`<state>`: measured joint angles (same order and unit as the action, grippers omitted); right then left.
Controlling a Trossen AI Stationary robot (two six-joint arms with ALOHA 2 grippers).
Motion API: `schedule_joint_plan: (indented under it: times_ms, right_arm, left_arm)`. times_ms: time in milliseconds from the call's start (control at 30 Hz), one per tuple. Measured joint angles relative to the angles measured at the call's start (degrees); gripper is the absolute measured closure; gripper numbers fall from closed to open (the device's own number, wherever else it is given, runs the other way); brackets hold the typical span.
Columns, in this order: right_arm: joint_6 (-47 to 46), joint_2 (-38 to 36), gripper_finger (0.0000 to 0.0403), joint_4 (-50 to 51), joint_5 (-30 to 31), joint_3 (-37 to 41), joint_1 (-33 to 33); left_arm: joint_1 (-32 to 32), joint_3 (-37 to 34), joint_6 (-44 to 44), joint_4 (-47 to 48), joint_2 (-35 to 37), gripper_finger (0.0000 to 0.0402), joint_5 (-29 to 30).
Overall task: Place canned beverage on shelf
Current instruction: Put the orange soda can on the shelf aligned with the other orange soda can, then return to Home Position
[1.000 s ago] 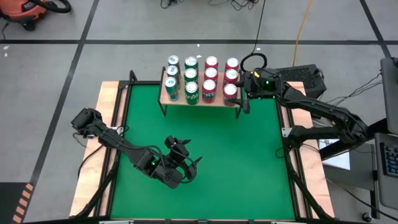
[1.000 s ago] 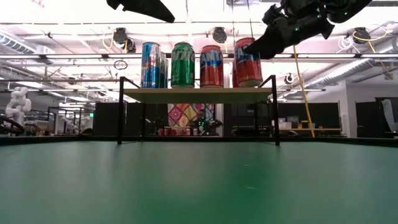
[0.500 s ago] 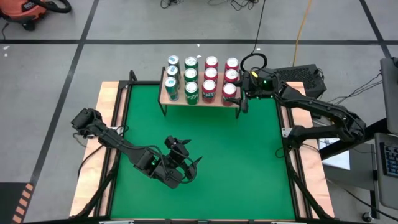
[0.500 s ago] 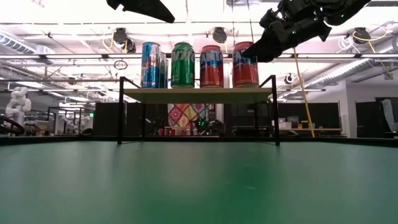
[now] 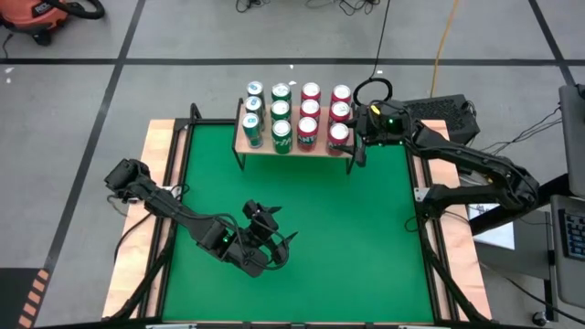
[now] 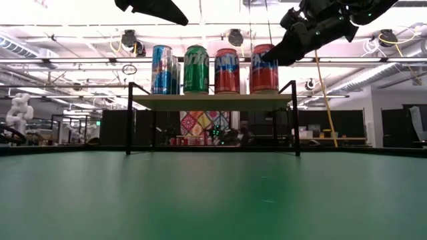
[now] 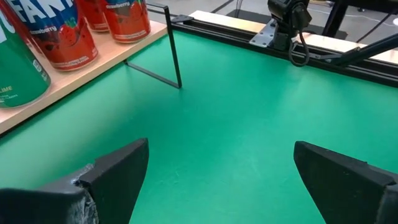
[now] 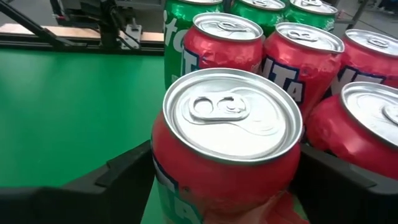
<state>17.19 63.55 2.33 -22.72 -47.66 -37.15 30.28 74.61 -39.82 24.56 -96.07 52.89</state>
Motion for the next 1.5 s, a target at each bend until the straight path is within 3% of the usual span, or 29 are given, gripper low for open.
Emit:
schedule_joint_plan:
  times_ms: [267, 700, 1500]
  right_arm:
    - [0.09, 0.04, 0.0050, 0.92, 2.14, 0.07, 0.00]
    - [-1.08, -0.06, 0.0048, 1.61, 2.17, 0.07, 0.00]
    - [-0.39, -0.33, 0.0048, 23.21, 4.65, -10.71, -0.02]
  left_arm:
    - [0.00, 0.00, -0.26, -0.04, 0.00, 0.0006, -0.07]
    - [0.00, 0.00, -0.26, -0.02, -0.02, 0.0006, -0.07]
    - [0.00, 0.00, 0.03, 0.40, -0.04, 0.0006, -0.05]
